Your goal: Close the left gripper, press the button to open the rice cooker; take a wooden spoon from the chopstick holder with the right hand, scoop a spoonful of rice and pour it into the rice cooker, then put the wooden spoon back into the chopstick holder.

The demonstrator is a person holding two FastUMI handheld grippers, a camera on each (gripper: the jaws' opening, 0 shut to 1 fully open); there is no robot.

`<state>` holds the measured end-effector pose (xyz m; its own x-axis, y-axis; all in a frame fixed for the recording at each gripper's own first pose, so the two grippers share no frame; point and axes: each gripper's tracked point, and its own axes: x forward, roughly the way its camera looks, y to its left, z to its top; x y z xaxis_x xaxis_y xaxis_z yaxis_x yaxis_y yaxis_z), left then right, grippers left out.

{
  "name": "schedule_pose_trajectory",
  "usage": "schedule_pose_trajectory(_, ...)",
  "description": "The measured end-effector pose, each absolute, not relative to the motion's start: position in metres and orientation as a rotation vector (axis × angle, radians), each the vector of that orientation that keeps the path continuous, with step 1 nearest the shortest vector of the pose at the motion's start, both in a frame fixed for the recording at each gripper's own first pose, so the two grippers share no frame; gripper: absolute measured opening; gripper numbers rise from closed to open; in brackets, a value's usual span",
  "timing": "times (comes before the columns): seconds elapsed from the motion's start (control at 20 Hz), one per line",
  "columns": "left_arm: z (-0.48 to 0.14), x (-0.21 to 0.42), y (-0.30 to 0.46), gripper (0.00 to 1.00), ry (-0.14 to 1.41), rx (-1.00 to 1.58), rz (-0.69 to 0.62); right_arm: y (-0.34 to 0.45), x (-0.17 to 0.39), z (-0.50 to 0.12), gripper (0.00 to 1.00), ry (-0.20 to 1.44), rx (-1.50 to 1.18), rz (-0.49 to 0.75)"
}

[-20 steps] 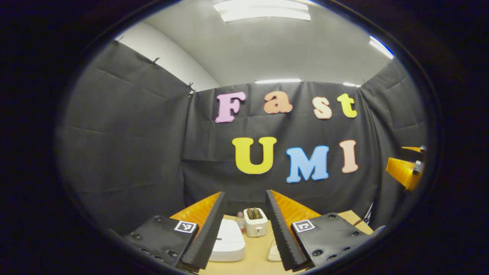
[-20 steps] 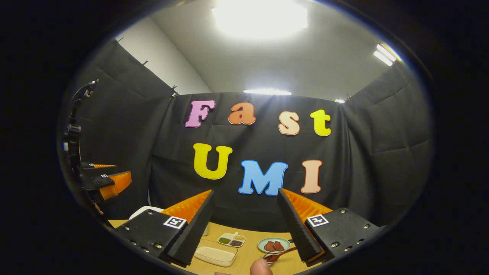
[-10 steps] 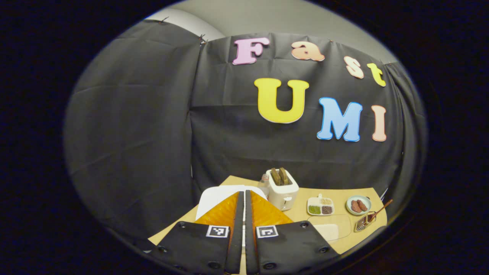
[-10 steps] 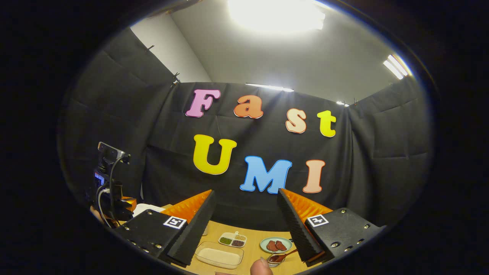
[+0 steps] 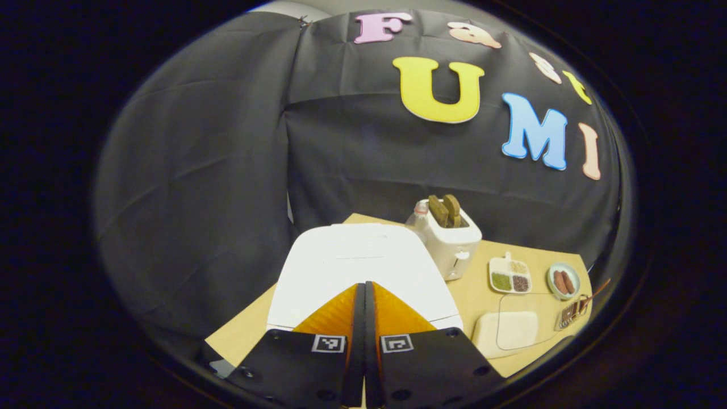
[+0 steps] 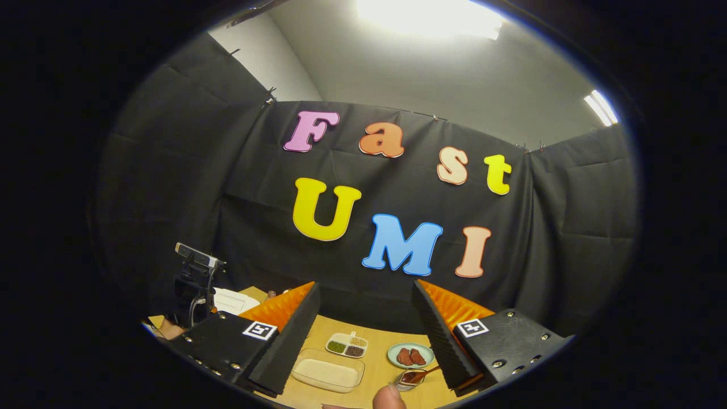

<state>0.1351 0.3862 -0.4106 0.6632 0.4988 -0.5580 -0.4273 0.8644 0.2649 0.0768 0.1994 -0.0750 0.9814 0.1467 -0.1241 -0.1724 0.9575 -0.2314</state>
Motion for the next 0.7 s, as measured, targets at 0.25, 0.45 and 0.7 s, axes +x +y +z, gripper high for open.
schedule_pose_trajectory(0.25, -0.449, 0.129, 0.399, 0.10, 0.739, 0.099, 0.558, 0.201, 0.075, -0.074, 0.99, 0.111, -0.254, 0.161)
schedule_pose_trajectory(0.45, -0.435, 0.136, 0.395, 0.10, 0.725, 0.184, 0.546, 0.201, 0.074, -0.073, 0.99, 0.112, -0.249, 0.154)
schedule_pose_trajectory(0.7, -0.358, 0.158, 0.388, 0.09, 0.507, 0.202, 0.534, 0.201, 0.073, -0.073, 0.99, 0.122, -0.224, 0.159)
